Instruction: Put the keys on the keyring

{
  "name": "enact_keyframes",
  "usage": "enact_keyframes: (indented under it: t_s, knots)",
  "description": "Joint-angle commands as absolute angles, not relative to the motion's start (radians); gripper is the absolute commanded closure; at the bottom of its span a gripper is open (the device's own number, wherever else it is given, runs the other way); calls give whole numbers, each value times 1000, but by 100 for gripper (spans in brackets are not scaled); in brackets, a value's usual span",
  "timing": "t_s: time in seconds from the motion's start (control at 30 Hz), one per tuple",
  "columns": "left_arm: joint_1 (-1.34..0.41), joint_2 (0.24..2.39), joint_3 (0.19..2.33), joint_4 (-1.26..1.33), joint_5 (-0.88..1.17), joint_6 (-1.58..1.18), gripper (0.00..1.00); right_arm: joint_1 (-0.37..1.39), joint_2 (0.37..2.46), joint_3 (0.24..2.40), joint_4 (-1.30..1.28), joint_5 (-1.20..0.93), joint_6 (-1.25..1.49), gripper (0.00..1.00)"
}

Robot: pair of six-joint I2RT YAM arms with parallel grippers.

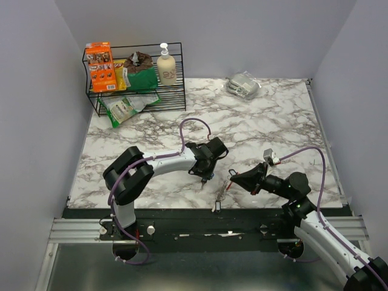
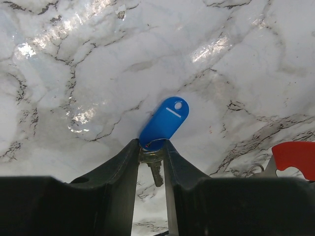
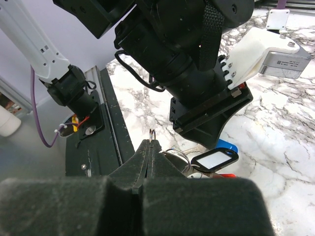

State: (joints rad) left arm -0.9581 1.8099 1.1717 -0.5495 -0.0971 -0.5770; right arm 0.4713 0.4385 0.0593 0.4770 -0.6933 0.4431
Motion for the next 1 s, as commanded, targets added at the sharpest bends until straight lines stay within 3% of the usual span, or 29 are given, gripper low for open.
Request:
enact_keyframes:
  t_s: [0.0, 0.3, 0.37, 0.5, 0.6, 0.97]
  knots:
    - [-963, 1812, 1192, -564, -135, -580, 67, 474, 437, 35, 499, -676, 430, 100]
    - [-963, 1789, 1190, -571, -147, -552, 83, 474, 440, 34, 502, -681, 434, 100]
    - [-963, 1769, 1183, -565, -156, -545, 80, 474, 439, 34, 502, -684, 436, 100]
    - [-963, 1729, 1167, -560, -173, -538, 56, 474, 433, 34, 502, -684, 437, 100]
    - [-968, 1706, 1163, -549, -160, -543, 47, 472, 433, 32, 500, -683, 437, 100]
    - [-988, 1802, 1232, -588, -153, -558, 51, 474, 428, 29, 495, -687, 434, 100]
